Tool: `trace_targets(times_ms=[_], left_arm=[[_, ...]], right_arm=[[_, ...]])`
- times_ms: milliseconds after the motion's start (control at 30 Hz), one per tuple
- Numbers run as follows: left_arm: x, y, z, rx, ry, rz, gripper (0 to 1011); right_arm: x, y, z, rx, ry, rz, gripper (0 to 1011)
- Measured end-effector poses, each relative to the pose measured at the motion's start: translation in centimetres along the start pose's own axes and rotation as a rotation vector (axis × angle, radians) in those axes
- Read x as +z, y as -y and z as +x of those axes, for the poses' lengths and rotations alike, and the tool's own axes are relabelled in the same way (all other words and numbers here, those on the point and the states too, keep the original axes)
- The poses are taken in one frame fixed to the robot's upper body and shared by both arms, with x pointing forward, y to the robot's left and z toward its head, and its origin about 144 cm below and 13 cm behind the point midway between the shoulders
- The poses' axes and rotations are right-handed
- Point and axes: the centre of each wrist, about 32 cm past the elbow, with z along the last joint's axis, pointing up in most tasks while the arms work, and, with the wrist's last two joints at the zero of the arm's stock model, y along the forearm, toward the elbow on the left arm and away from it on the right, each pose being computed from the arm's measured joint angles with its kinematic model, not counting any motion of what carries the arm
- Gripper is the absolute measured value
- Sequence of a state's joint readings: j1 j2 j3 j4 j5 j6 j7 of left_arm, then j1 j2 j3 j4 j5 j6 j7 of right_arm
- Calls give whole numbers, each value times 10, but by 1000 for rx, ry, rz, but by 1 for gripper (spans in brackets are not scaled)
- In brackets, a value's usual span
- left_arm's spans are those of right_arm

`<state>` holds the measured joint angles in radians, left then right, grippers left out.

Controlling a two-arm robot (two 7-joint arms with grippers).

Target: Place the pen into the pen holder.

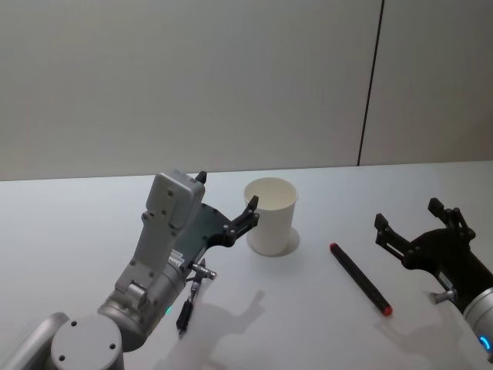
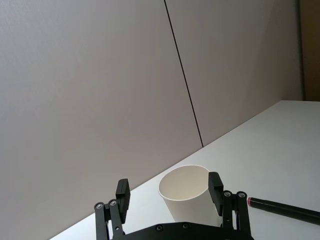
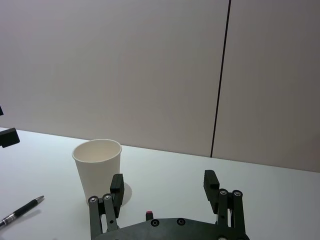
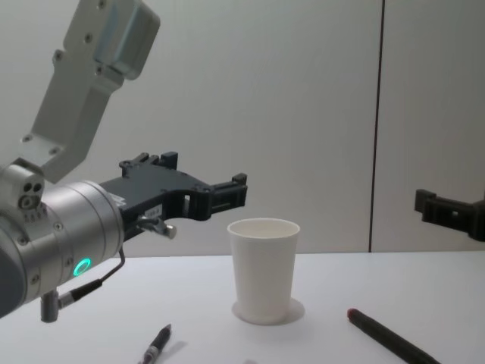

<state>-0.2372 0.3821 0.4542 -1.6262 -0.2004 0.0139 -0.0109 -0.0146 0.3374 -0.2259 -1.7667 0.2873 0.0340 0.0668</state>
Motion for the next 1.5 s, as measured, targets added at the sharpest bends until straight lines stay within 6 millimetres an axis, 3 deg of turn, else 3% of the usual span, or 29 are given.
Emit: trace_targets(times_ms=[1500], left_arm=[[0, 0, 0, 0, 0, 0, 1003]], right_arm=[[0, 0, 0, 0, 0, 0, 1001]])
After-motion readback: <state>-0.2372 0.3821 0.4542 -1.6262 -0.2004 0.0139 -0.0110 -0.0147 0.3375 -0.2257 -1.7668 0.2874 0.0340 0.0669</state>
